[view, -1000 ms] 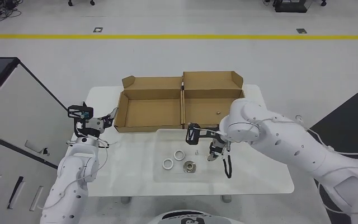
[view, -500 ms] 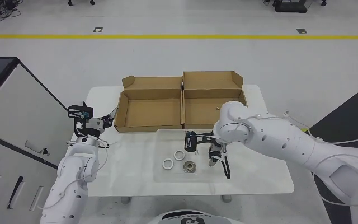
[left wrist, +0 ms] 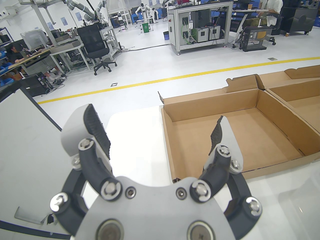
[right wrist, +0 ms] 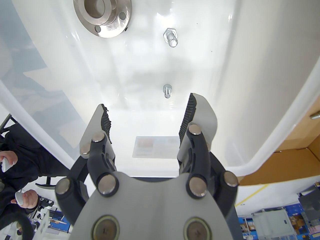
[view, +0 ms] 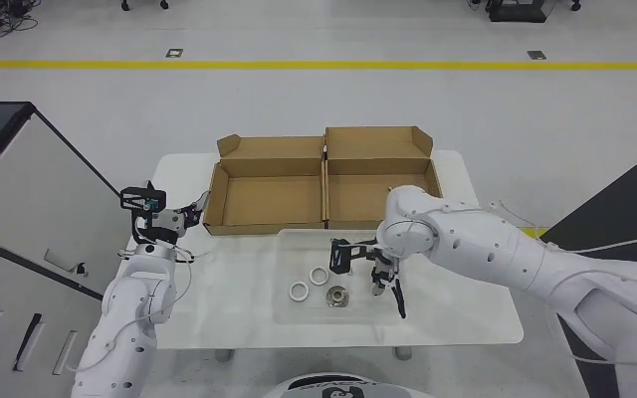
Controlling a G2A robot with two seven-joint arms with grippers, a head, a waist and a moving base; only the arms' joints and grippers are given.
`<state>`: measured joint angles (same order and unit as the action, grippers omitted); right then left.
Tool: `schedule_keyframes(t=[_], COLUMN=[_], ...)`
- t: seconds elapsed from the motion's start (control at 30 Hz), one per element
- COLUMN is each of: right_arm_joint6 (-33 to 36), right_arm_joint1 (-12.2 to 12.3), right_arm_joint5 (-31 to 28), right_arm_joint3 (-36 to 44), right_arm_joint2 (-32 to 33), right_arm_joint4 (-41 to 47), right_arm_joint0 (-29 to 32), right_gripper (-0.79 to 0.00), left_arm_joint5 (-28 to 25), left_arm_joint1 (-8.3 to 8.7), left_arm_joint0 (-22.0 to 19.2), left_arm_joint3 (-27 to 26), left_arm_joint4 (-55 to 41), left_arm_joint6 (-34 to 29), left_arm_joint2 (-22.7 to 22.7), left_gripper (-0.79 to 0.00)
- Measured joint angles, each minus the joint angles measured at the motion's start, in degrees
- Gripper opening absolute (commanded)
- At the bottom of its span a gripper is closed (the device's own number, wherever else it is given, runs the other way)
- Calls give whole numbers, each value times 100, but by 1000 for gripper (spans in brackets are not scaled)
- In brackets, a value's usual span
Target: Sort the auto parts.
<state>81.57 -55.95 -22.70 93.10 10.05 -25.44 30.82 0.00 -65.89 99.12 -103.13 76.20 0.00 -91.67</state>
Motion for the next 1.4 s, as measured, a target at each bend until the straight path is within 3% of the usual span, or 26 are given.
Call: schedule_keyframes(t=[0.57,1.07,1.4], right_arm_joint6=[97,184,105], right_arm_joint1=[-325,-427,-388], right_arm_joint5=[96,183,105], right_arm_joint3=[-438,-559,-480], right_arm_joint2=[-31,-31,22], right_arm_joint4=[-387,-523,-554], right_arm_joint0=[149,194,211], right_gripper=[-394,-468,-468], left_arm_joint5=[0,0,0], left_arm_joint1=[0,0,0], left_arm_joint0=[0,0,0], left_arm_joint3=[0,0,0], left_arm_joint4=[0,0,0], left_arm_joint6=[0,0,0], left_arm_joint2=[0,0,0], left_gripper=[0,0,0])
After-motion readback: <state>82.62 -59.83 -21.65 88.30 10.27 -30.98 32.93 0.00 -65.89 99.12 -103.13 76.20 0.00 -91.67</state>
